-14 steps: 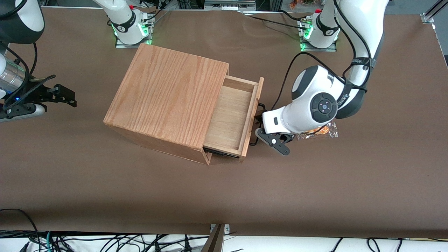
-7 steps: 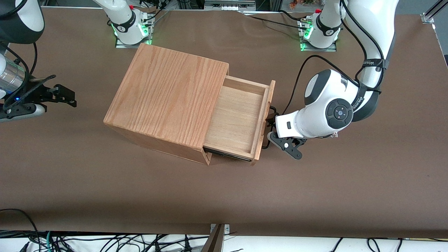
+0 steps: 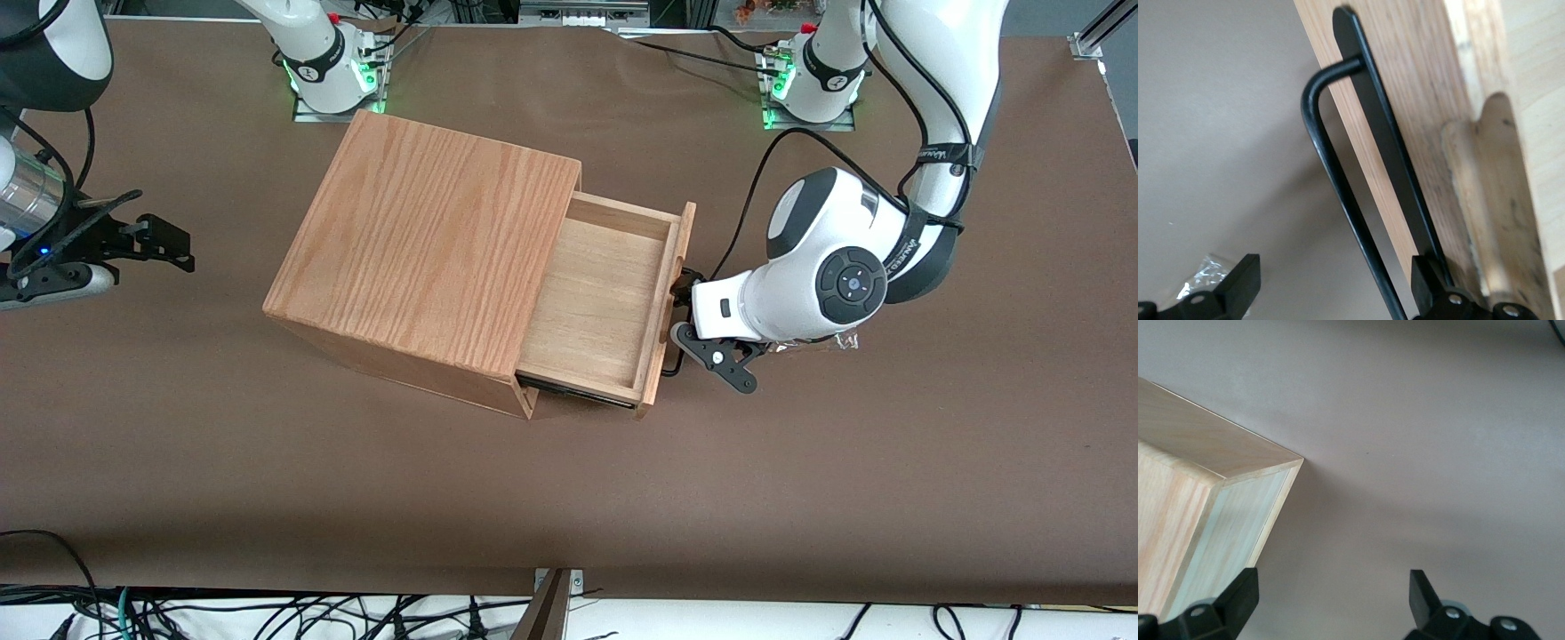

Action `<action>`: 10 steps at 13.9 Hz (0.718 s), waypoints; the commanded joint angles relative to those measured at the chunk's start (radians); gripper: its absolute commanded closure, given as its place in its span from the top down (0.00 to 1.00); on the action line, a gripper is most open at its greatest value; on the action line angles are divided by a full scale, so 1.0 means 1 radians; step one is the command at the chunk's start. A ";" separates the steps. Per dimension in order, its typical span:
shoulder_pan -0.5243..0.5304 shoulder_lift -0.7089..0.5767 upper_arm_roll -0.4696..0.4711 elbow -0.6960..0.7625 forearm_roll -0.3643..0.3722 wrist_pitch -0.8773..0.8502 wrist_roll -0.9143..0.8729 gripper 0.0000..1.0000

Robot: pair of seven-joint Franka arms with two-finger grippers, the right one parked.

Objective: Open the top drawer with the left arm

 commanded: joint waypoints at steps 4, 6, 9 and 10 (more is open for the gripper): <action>0.038 -0.059 0.001 0.035 -0.043 -0.139 -0.006 1.00; 0.038 -0.090 0.007 0.047 -0.035 -0.185 -0.030 1.00; 0.061 -0.143 0.033 0.047 -0.029 -0.262 -0.108 1.00; 0.064 -0.160 0.044 0.047 0.000 -0.286 -0.113 1.00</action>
